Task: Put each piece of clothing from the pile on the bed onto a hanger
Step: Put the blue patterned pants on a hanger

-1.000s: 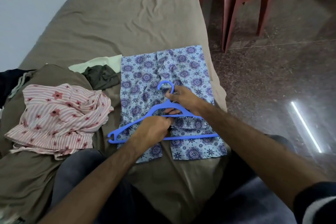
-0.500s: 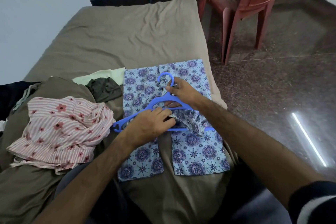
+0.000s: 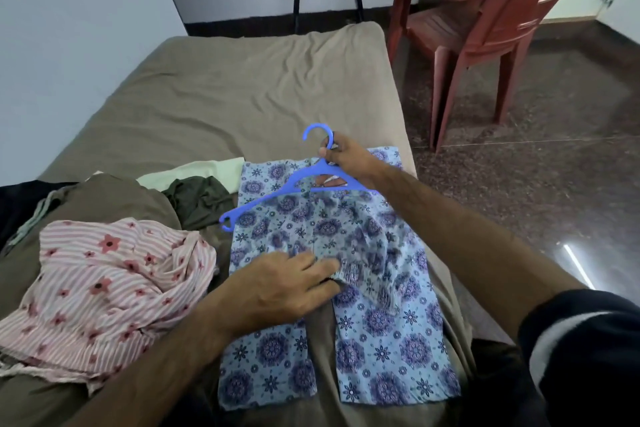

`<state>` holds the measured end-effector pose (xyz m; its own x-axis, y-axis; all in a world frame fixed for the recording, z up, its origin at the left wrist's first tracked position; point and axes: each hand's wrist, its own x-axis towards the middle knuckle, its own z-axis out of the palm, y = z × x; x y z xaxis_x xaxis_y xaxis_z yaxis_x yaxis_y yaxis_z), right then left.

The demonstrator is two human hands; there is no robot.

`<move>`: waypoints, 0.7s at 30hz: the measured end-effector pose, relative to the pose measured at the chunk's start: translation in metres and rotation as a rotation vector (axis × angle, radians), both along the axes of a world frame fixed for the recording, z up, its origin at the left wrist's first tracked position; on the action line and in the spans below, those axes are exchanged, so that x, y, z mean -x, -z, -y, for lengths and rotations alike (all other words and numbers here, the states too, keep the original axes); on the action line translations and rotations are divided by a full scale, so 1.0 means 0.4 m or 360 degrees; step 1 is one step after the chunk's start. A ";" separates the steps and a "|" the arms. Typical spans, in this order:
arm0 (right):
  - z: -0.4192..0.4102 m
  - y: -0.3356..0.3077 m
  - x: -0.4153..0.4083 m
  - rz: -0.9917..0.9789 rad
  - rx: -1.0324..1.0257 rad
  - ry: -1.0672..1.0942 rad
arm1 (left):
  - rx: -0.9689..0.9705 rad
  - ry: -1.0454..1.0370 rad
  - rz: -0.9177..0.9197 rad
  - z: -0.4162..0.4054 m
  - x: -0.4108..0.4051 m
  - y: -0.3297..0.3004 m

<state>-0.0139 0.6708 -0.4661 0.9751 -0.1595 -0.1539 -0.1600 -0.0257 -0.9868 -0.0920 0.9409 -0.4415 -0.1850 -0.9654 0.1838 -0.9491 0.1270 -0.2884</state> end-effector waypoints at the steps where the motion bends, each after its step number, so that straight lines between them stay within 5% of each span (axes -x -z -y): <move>1: 0.014 0.003 -0.025 0.0008 0.0003 0.0014 | -0.0003 0.0040 -0.0038 -0.004 0.003 0.008; 6: 0.065 0.011 -0.129 -0.0003 0.0001 0.0021 | -0.0390 0.0091 -0.0167 -0.012 -0.011 0.092; 8: 0.071 0.017 -0.162 -0.0040 -0.0034 -0.0028 | -0.0500 0.0008 -0.0451 -0.004 -0.044 0.108; 11: 0.073 0.040 -0.189 -0.0061 -0.0054 -0.0055 | -0.0248 -0.0297 -0.0912 0.028 -0.133 0.130; 13: 0.078 0.064 -0.199 -0.0068 -0.0112 -0.0068 | -0.0108 -0.0406 -0.0702 0.068 -0.207 0.168; 16: 0.090 0.095 -0.209 -0.0124 -0.0176 -0.0076 | -0.0358 -0.0370 -0.0295 0.151 -0.274 0.234; 21: 0.121 0.106 -0.260 -0.0197 -0.0089 -0.0139 | -0.0446 -0.0268 -0.0358 0.193 -0.280 0.315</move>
